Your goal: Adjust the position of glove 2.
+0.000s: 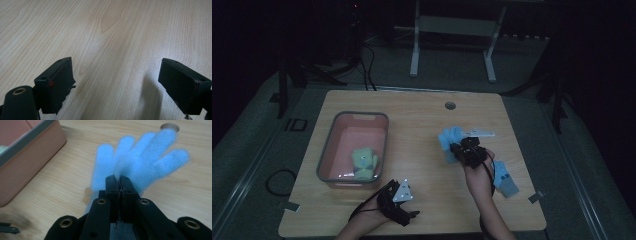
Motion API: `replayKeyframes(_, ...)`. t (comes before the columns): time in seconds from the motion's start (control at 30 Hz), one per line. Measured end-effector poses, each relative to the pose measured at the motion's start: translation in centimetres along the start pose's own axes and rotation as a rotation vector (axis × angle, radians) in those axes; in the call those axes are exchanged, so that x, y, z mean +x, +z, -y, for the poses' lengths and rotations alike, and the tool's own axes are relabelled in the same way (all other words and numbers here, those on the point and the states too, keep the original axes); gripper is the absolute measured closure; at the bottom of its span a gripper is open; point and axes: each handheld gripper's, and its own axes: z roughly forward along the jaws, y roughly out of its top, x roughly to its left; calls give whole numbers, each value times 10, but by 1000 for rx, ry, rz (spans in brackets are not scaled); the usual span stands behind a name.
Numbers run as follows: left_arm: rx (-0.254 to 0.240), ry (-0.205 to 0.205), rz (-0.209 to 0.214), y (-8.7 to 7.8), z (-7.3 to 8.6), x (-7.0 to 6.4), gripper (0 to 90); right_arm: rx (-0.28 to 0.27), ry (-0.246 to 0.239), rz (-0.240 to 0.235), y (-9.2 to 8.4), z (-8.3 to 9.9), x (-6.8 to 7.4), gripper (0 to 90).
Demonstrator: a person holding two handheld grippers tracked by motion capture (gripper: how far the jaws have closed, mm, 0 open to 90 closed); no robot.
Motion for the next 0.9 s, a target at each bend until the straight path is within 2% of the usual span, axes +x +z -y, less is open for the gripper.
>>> replayKeyframes(0.07,-3,3,2,0,0,0,130,6,24,-41,5,4,4,870)
replayKeyframes(0.13,-8,2,5,1,-1,-1,131,11,15,-33,8,6,7,870)
replayKeyframes(0.2,-3,10,3,0,-1,-1,130,25,26,-47,15,12,12,869)
replayKeyframes(0.27,-1,10,5,1,0,-1,130,48,12,-30,23,19,17,869)
replayKeyframes(0.33,1,13,2,1,0,-1,130,57,20,-37,27,23,17,869)
replayKeyframes(0.37,0,12,-3,1,0,-1,130,89,36,-24,38,36,19,868)
replayKeyframes(0.43,-9,7,2,-1,0,0,131,99,34,-2,43,42,20,866)
replayKeyframes(0.47,-10,5,3,-1,0,1,130,107,46,-6,45,45,19,864)
replayKeyframes(0.63,-8,5,2,-1,1,1,131,120,67,3,52,53,16,847)
replayKeyframes(0.73,-3,9,1,0,1,1,131,125,85,8,56,58,15,791)
replayKeyframes(0.9,-5,9,3,1,1,0,131,119,100,12,59,63,13,757)
